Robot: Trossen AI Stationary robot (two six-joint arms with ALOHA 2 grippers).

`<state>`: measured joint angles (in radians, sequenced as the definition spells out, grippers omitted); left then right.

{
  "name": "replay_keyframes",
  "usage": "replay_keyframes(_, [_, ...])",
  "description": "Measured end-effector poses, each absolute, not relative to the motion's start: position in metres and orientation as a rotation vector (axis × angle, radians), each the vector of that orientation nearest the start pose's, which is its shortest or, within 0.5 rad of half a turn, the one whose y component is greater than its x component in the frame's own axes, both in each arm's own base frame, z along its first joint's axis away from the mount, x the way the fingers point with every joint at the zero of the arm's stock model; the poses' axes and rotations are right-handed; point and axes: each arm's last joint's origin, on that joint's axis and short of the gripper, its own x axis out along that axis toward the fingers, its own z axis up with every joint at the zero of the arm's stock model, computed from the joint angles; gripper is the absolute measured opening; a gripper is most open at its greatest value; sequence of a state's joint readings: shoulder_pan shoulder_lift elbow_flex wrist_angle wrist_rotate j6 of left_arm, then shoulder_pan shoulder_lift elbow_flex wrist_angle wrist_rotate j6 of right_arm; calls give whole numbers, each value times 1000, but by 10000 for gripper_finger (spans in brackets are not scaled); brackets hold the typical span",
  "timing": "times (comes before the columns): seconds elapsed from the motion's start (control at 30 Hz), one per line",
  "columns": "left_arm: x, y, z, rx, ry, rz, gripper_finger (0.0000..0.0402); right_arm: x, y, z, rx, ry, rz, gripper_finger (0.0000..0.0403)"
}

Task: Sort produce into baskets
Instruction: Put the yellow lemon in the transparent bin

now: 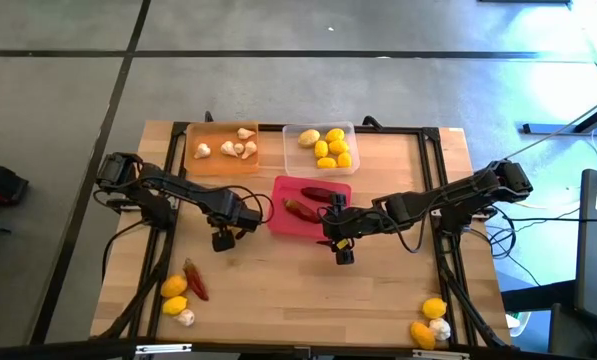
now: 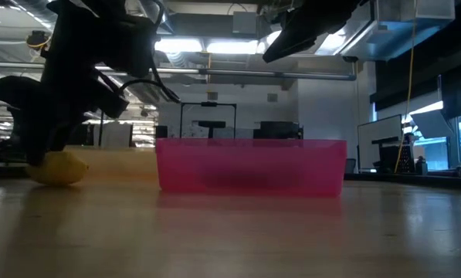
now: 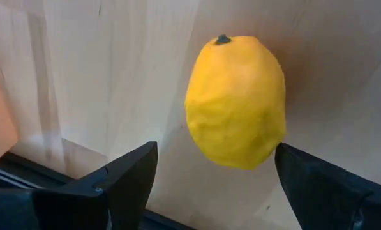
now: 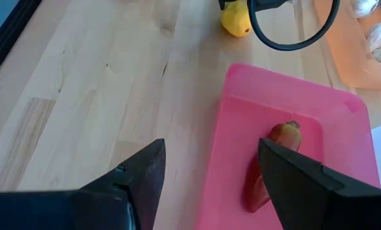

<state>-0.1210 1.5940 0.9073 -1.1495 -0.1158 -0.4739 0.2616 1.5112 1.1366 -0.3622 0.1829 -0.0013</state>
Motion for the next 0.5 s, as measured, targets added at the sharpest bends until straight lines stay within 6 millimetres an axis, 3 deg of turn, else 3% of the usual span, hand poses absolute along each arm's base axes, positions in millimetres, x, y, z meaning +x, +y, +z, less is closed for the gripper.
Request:
replay_keyframes(0.3, [237,-31,163,-127,1662,387,311,316,79,269,-163,718,76,241])
replay_keyframes(0.5, [227,-29,153,-115,1700,396,311,316,79,269,-164,721,75,241])
